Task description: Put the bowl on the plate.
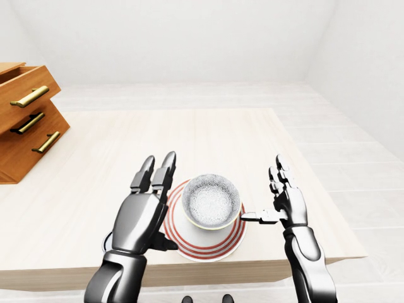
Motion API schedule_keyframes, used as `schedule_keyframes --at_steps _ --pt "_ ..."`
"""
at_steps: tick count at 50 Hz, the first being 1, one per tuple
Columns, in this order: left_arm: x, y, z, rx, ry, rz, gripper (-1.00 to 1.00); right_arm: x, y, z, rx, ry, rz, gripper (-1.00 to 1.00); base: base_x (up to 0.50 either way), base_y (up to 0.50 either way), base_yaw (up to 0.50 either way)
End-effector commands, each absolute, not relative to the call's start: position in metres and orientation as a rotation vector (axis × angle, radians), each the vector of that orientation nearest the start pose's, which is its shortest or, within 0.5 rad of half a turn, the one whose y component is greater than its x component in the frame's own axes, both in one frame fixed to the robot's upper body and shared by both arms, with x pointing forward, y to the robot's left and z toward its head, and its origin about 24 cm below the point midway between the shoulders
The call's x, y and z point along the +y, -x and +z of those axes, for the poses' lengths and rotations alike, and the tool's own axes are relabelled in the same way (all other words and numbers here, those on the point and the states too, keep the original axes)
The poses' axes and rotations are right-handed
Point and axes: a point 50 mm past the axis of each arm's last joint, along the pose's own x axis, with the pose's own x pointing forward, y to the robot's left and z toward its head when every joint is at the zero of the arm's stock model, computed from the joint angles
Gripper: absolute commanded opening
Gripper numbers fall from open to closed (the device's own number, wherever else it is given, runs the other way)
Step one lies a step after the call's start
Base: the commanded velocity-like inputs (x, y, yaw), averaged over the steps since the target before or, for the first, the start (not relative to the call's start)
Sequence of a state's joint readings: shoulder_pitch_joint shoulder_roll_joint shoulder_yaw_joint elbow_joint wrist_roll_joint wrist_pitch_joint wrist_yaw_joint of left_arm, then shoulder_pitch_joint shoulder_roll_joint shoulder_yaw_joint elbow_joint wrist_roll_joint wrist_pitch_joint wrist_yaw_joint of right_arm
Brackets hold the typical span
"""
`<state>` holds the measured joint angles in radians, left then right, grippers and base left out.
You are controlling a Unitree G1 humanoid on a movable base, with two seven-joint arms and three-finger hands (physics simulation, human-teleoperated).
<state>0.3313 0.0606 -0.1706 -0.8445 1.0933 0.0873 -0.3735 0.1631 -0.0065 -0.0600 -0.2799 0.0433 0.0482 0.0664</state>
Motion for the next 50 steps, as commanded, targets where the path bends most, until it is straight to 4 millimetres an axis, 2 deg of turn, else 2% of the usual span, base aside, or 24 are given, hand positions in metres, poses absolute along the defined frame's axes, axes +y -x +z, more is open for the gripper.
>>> schedule_keyframes --at_steps 1,10,22,37,50 --pt "0.144 -0.172 0.167 -0.295 -1.011 -0.055 1.0 -0.173 -0.221 0.068 -0.078 -0.013 -0.034 1.0 0.0 0.0 0.0" --pt "0.153 -0.168 0.187 -0.378 -0.942 -0.031 1.0 -0.174 -0.219 0.069 -0.079 -0.012 -0.038 1.0 0.0 0.0 0.0" --pt "0.168 -0.158 0.208 -0.426 -0.999 0.008 1.0 -0.173 -0.219 0.069 -0.076 -0.009 -0.036 1.0 0.0 0.0 0.0" --pt "0.182 -0.158 0.204 -0.389 -0.987 0.048 1.0 -0.176 -0.213 0.074 -0.085 0.005 -0.045 1.0 0.0 0.0 0.0" --pt "0.185 -0.162 0.198 -0.365 -0.959 0.053 1.0 -0.183 -0.2 0.092 -0.156 0.032 -0.061 1.0 0.0 0.0 0.0"
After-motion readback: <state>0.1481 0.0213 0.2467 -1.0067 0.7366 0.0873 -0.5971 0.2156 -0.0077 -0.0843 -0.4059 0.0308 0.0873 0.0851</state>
